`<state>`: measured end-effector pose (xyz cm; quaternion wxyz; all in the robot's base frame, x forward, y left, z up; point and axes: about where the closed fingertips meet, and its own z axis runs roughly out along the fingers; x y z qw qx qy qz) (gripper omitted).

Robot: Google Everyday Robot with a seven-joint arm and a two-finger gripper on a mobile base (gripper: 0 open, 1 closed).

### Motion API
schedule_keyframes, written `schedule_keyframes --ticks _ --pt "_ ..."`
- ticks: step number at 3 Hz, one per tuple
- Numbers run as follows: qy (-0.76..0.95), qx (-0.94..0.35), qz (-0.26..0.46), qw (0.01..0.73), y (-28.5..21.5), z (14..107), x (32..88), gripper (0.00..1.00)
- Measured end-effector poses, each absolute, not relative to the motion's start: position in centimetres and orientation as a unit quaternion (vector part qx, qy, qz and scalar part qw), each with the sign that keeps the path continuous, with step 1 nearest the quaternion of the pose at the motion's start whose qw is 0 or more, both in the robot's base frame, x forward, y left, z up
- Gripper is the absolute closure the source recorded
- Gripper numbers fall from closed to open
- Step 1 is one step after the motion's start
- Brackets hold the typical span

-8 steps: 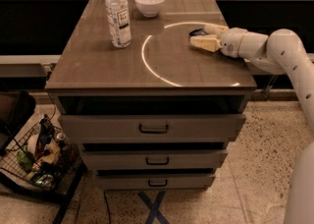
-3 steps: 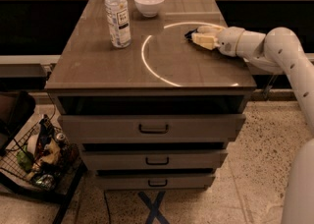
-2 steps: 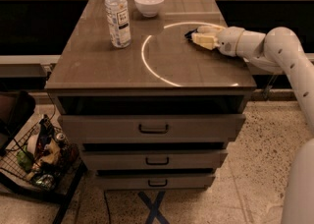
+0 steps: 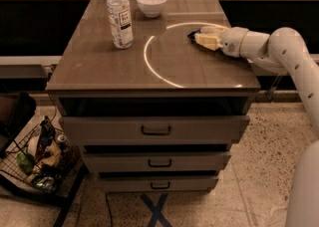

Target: Pick rxbar blueberry

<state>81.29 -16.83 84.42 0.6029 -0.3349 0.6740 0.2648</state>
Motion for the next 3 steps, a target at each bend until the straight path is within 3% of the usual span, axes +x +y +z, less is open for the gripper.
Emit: schedule_keyframes --ticks 2,3 --pt "0.674 -0.335 0.265 0.603 -16.8 84.4 81.3 1.00" --pt "0.652 -0.380 0.233 0.613 -15.6 91.5 81.2 1.00"
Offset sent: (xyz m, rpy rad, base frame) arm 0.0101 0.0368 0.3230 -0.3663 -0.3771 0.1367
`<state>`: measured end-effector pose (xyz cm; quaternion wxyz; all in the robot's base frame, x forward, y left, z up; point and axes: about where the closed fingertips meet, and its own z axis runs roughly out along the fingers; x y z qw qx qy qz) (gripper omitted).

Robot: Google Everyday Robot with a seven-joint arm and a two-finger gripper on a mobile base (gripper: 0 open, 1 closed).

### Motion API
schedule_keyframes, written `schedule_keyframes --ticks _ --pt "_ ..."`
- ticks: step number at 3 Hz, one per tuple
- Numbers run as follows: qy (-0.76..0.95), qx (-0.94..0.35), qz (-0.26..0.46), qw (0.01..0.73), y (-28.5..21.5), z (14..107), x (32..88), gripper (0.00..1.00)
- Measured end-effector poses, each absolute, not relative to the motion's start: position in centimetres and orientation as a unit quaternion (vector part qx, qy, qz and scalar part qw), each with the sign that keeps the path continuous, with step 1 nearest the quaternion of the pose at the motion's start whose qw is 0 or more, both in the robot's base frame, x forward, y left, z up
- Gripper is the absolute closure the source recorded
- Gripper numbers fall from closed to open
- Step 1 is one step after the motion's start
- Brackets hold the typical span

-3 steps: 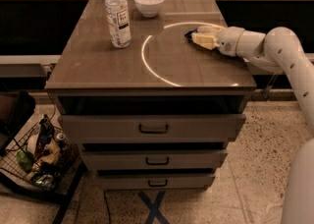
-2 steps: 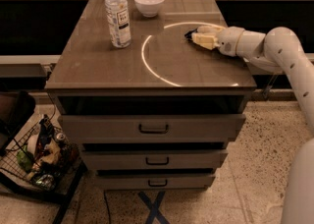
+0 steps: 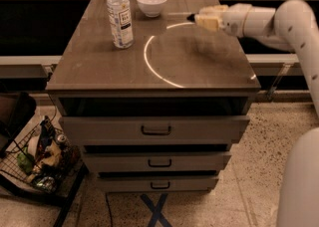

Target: Pick rxbar blueberry

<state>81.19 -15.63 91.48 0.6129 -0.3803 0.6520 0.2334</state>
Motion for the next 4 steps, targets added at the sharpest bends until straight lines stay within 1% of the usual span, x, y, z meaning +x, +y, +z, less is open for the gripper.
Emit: schedule_keyframes --ticks 1,2,3,4 --pt "0.620 -0.436 0.192 0.624 -14.0 100.3 80.6 1.00" --pt "0.591 -0.485 0.179 0.620 -11.4 105.6 79.1 1.00" --pt "0.577 -0.489 0.166 0.633 -12.0 108.2 78.6 1.00" --pt "0.577 -0.489 0.166 0.633 -11.9 108.2 78.6 1.00"
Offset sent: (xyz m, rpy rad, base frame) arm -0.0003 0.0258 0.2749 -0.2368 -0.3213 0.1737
